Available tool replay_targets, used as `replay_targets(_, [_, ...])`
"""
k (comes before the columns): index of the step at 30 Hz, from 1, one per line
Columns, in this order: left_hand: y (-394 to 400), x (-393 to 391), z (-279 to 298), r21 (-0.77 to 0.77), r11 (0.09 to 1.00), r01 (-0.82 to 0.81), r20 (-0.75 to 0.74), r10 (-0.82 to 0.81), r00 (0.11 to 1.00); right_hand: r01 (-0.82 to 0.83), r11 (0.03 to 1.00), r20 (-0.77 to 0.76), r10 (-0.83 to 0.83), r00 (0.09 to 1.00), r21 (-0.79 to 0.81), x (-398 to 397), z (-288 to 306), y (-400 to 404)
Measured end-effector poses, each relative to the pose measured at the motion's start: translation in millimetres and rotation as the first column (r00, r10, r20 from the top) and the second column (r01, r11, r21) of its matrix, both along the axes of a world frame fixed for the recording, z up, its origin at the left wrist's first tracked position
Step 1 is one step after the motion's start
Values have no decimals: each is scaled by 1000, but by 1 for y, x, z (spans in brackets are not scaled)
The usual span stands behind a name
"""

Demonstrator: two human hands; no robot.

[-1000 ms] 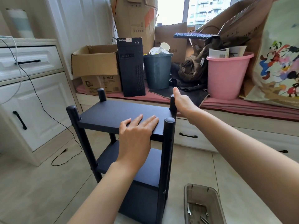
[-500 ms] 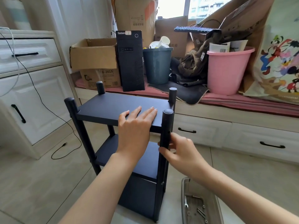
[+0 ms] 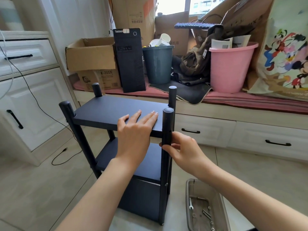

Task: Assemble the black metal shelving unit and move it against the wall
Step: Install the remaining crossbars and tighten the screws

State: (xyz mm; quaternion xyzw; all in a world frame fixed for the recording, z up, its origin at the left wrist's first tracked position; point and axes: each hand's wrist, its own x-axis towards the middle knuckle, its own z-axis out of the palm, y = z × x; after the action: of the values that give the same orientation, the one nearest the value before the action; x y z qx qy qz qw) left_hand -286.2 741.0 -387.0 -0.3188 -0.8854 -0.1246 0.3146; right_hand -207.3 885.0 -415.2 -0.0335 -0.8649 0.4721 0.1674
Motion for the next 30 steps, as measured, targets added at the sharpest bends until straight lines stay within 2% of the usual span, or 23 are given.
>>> replay_targets(7, [4, 2, 3, -27, 999, -18, 40, 19, 999, -26, 995, 84, 34, 996, -95, 2, 4, 5])
replay_targets(10, [4, 3, 2, -9, 1000, -27, 22, 27, 999, -59, 965, 161, 103, 982, -254, 2, 12, 13])
replay_targets(11, [5, 3, 1, 0, 1000, -26, 8, 26, 1000, -62, 925, 189, 142, 972, -375, 1, 16, 16])
replay_targets(12, [5, 3, 1, 3, 1000, -27, -3, 27, 1000, -52, 845, 204, 187, 961, -532, 0, 20, 20])
replay_targets(14, [5, 3, 0, 5, 1000, -30, -16, 30, 999, -2, 607, 195, 258, 946, -795, -5, 35, 26])
replay_targets(15, [5, 3, -1, 9, 1000, -29, -24, 29, 999, 26, 520, 201, 283, 938, -854, -7, 44, 29])
replay_targets(16, [5, 2, -1, 14, 1000, -25, -31, 26, 999, 40, 481, 209, 304, 929, -876, -10, 53, 32])
replay_targets(18, [6, 1, -2, 21, 1000, -21, -47, 22, 999, 7, 520, 225, 357, 906, -854, -13, 69, 30])
replay_targets(20, [6, 1, -3, 26, 999, -22, -62, 23, 998, -21, 637, 273, 360, 892, -771, -17, 79, 20])
replay_targets(23, [6, 2, -3, 39, 999, -9, -64, 12, 998, 41, 786, 330, 212, 920, -617, -23, 77, 1])
replay_targets(26, [6, 3, 1, 53, 999, -5, -46, 8, 999, 52, 815, 286, 142, 948, -577, -25, 75, -7])
replay_targets(30, [6, 3, 7, 77, 997, -25, -14, 26, 1000, 37, 784, 208, 119, 971, -620, -27, 76, -4])
